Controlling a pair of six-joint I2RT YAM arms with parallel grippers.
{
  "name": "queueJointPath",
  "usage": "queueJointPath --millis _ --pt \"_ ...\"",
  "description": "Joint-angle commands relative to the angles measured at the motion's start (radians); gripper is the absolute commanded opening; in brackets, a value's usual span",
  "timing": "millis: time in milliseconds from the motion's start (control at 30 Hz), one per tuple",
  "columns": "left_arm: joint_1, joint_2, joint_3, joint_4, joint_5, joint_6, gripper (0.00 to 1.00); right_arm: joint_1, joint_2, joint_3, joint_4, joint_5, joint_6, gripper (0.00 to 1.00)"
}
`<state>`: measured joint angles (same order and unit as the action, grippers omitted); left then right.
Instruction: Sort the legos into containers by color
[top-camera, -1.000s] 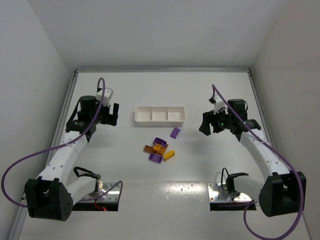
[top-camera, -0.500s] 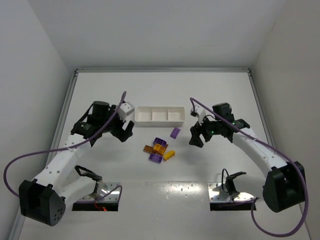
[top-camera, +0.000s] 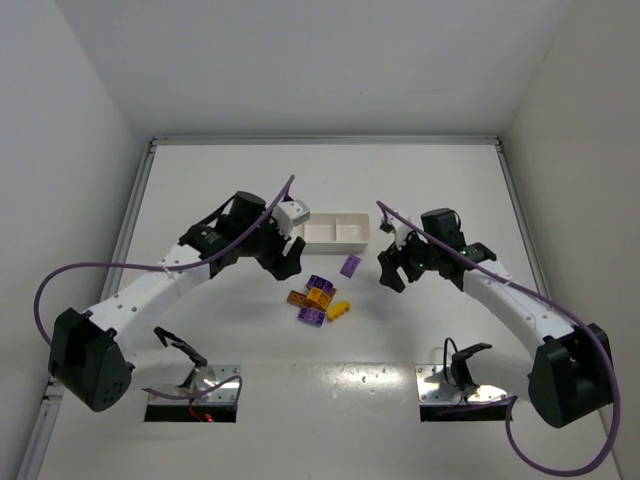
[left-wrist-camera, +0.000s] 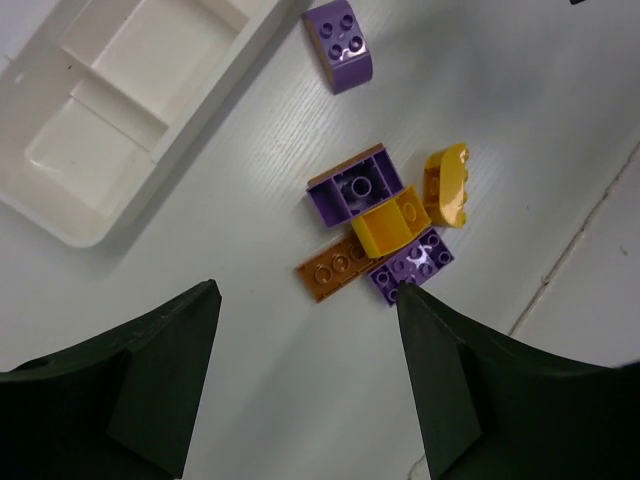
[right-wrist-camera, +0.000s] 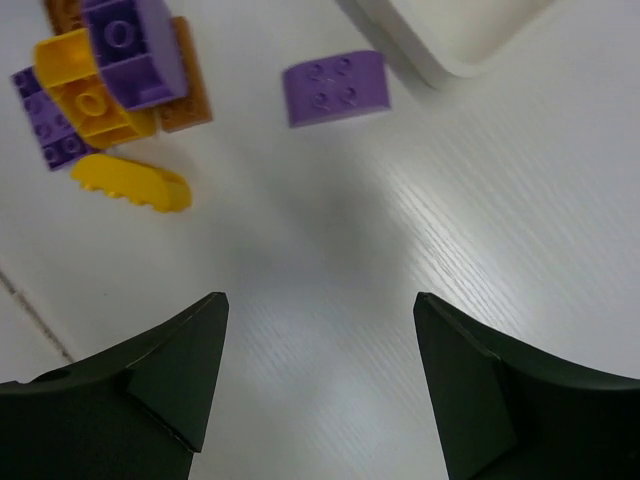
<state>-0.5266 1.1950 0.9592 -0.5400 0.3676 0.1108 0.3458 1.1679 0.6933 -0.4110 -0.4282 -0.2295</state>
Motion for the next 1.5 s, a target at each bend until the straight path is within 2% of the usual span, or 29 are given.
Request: queueJointPath --millis 0,133,267,433,500,667,867,1100,1467 --pt "-0.059 0.043 0.038 0.077 -0.054 -0.167 0.76 -0.036 -0.040 -0.028 0.090 0.165 0.143 0.76" --pt "-0.188 0.074 0.038 0.129 -0.169 -0.255 0.75 -0.115 -0.050 -0.028 0.110 0.252 0.223 0.77" --pt "-0.271 0.123 0.073 0.129 -0.278 -0.344 0.72 -0.174 -0.050 -0.017 0.120 0.298 0.257 0.77" --pt "-0.401 0.271 0.145 0.129 -0.480 -0.401 0.71 -0.244 -0.060 -0.008 0.120 0.316 0.292 0.77" --pt "-0.433 0.320 0.173 0.129 -0.515 -0.411 0.70 -0.283 -0.060 -0.008 0.120 0.316 0.292 0.77" --pt "-0.446 0.443 0.200 0.199 -0.553 -0.451 0.70 -0.335 -0.070 0.001 0.120 0.302 0.302 0.77" --pt "-0.446 0.502 0.245 0.248 -0.604 -0.484 0.68 -0.387 -0.040 0.011 0.120 0.249 0.311 0.77" --pt "-0.437 0.566 0.277 0.290 -0.552 -0.493 0.68 -0.429 -0.013 0.020 0.120 0.201 0.320 0.77" --pt "-0.418 0.672 0.306 0.331 -0.552 -0.522 0.68 -0.458 0.006 0.029 0.110 0.174 0.320 0.77"
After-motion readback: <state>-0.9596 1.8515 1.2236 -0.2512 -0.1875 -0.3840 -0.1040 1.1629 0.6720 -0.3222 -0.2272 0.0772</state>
